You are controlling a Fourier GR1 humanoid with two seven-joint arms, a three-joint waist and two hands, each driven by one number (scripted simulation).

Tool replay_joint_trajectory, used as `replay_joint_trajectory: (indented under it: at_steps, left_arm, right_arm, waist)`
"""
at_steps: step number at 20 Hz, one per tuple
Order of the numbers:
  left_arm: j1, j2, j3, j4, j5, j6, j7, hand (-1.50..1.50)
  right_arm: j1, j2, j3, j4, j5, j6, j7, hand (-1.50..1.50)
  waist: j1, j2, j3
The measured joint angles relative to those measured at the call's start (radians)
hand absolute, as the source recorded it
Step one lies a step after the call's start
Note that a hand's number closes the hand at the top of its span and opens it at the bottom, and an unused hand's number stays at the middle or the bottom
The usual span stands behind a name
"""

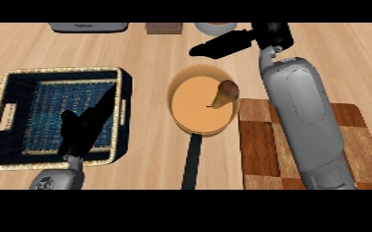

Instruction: Pick the pear from the cutting board and place it in the pot

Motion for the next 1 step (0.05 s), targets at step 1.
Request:
replay_joint_trajectory:
  at_steps: [1]
  left_arm:
    - [-0.001, 0.002, 0.004, 0.005, -0.001, -0.002, -0.003, 0.0]
  right_arm:
    - [0.01, -0.014, -0.025, -0.011, -0.02, 0.004, -0.01, -1.5]
  waist:
    - [-0.002, -0.001, 0.001]
